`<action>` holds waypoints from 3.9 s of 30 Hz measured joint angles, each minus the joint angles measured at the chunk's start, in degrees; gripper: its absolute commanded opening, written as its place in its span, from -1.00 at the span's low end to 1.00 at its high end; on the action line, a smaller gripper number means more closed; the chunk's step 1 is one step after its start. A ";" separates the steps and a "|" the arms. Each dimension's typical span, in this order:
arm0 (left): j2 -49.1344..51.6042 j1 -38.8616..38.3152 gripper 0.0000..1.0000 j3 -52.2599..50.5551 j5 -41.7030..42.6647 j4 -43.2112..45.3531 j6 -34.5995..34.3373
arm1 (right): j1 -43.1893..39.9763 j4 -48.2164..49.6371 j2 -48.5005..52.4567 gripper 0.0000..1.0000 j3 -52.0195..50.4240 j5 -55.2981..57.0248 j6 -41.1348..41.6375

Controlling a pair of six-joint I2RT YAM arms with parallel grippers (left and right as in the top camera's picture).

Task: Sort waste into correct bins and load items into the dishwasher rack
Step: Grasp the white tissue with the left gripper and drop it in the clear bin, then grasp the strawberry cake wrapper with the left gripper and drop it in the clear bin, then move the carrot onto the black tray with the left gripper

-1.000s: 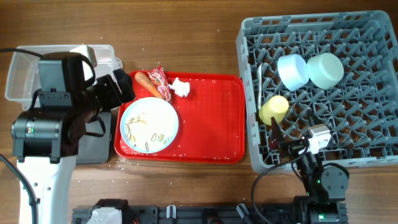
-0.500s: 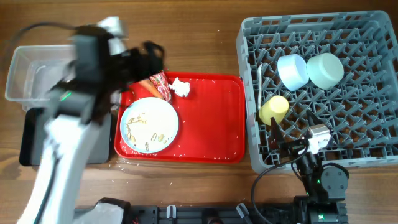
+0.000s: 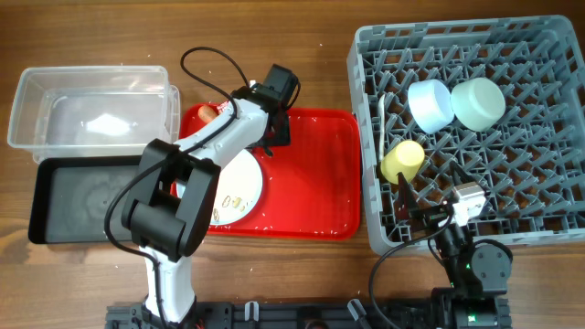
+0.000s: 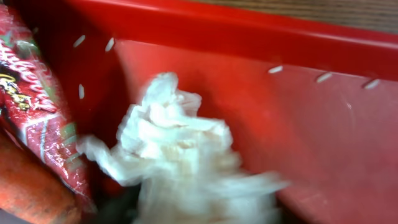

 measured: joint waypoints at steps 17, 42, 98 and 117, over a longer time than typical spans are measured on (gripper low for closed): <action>-15.37 28.00 -0.76 12.07 -1.42 -13.81 -0.87 | 0.00 0.00 0.00 0.99 -0.04 0.00 0.07; -3.48 8.66 0.33 12.04 3.28 -8.81 -6.60 | 0.00 0.00 0.00 0.99 -0.04 0.00 0.17; -7.39 15.45 0.51 9.94 0.70 -14.99 -7.61 | 0.00 0.00 0.00 0.99 -0.04 0.00 0.17; -9.46 15.87 -0.74 10.91 0.22 -11.52 -14.38 | -0.04 0.00 0.00 1.00 -0.04 -0.02 0.17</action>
